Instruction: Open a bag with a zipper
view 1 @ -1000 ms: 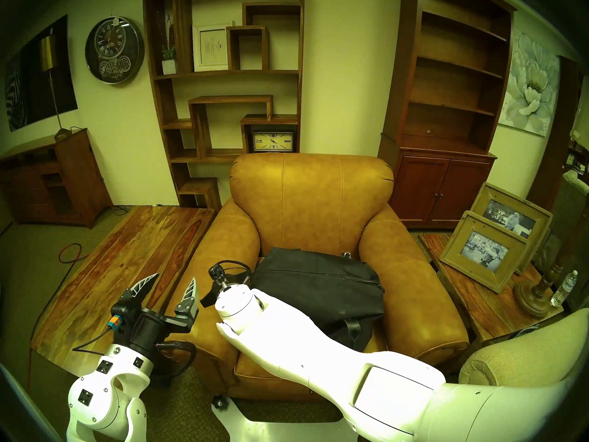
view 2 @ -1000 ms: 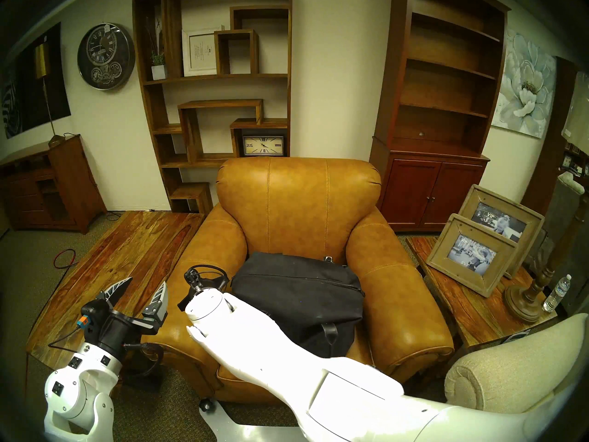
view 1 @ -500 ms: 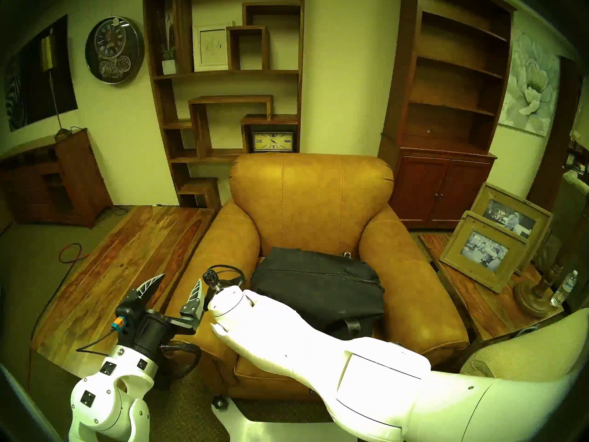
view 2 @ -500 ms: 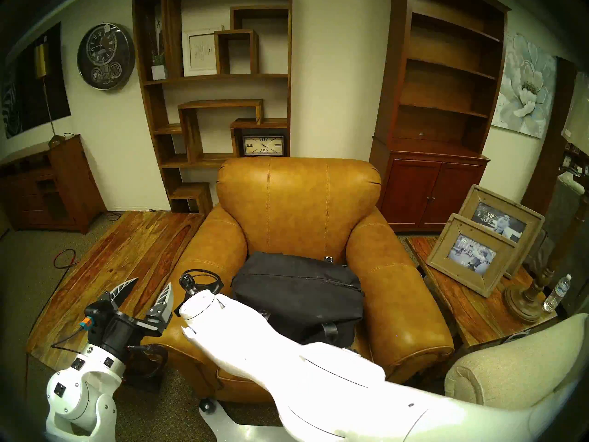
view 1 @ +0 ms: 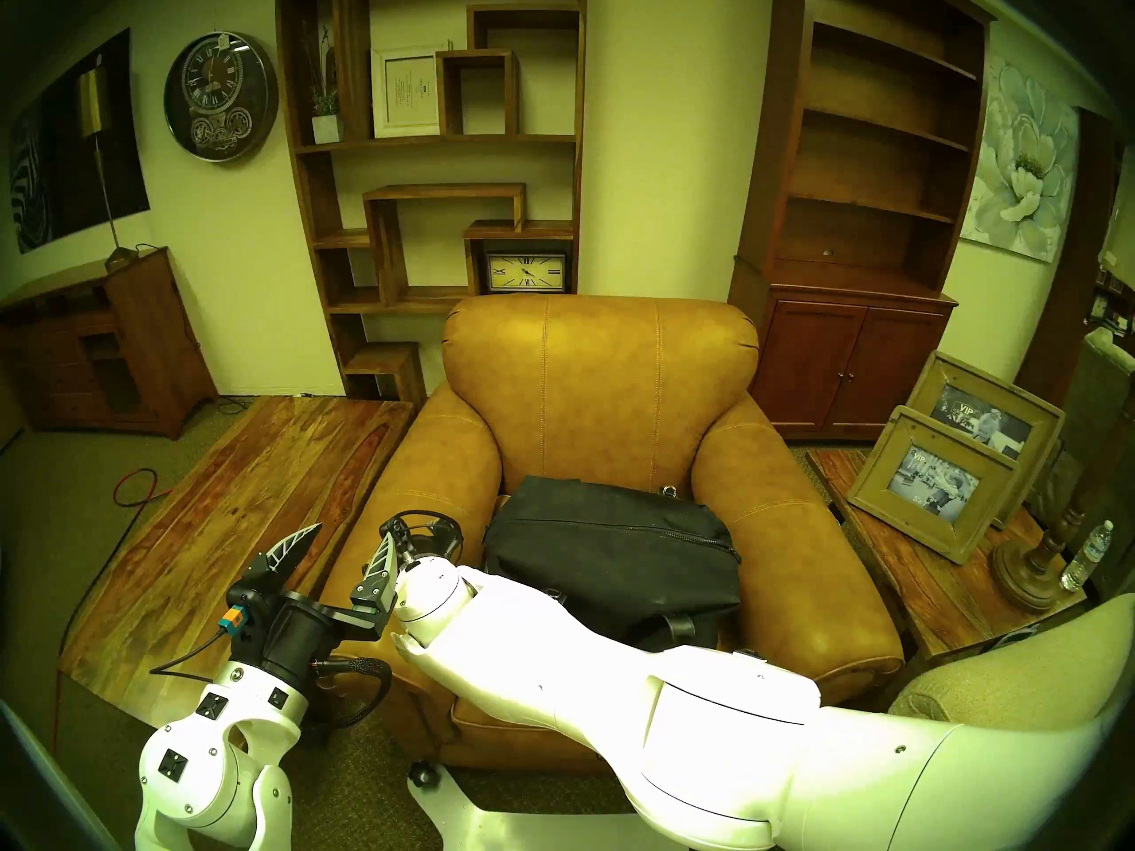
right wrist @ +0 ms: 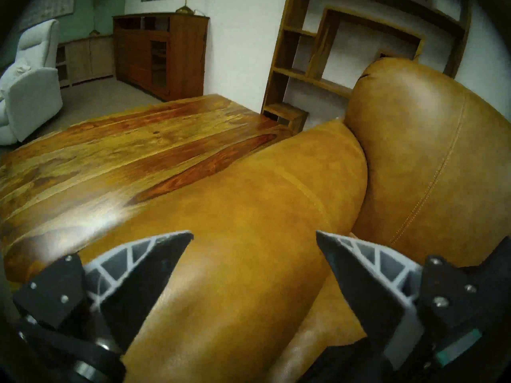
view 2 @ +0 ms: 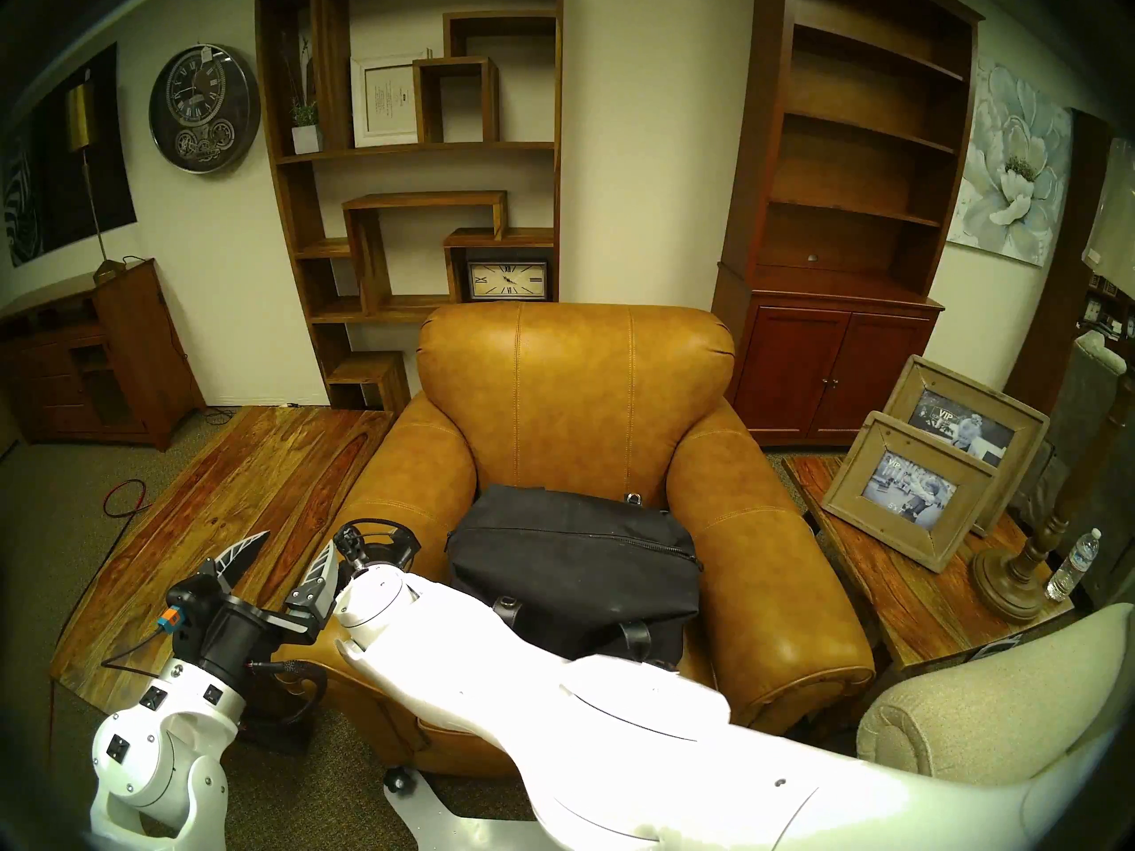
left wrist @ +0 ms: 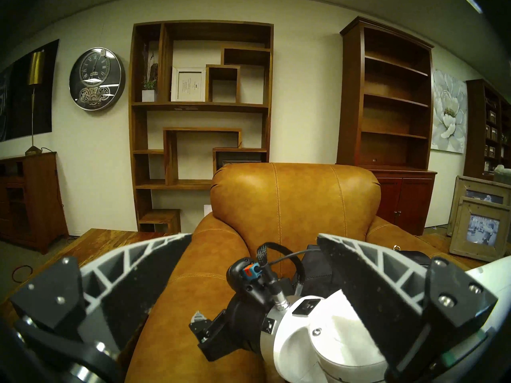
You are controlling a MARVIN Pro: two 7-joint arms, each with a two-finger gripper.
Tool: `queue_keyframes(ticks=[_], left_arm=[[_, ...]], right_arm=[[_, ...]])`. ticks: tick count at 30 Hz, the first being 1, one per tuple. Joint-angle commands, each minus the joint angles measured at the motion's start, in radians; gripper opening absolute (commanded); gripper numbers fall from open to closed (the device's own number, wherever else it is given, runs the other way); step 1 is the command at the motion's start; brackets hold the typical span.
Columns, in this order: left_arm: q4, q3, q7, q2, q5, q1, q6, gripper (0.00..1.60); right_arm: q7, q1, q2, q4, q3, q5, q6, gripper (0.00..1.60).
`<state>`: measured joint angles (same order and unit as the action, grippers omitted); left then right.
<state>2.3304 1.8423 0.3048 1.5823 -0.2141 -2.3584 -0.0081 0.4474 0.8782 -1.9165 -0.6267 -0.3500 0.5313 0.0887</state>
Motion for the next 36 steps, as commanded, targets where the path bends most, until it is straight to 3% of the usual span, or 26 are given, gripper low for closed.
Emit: queue_keyframes(ticks=[1, 19, 27, 36], left_arm=[[0.013, -0.006, -0.001, 0.0, 0.004, 0.005, -0.003, 1.6], [-0.002, -0.01, -0.001, 0.002, 0.014, 0.018, -0.003, 1.6], [-0.008, -0.011, 0.0, 0.002, 0.019, 0.024, -0.003, 1.6], [-0.013, -0.012, 0.0, 0.003, 0.022, 0.03, -0.004, 1.6]], right_arm=[[0.106, 0.003, 0.077, -0.105, -0.024, -0.049, -0.105, 1.6], [0.403, 0.093, 0.292, -0.358, -0.073, -0.143, -0.26, 1.6], [0.485, 0.147, 0.361, -0.457, -0.084, -0.179, -0.315, 1.6], [0.545, 0.229, 0.48, -0.587, -0.078, -0.216, -0.341, 1.6]])
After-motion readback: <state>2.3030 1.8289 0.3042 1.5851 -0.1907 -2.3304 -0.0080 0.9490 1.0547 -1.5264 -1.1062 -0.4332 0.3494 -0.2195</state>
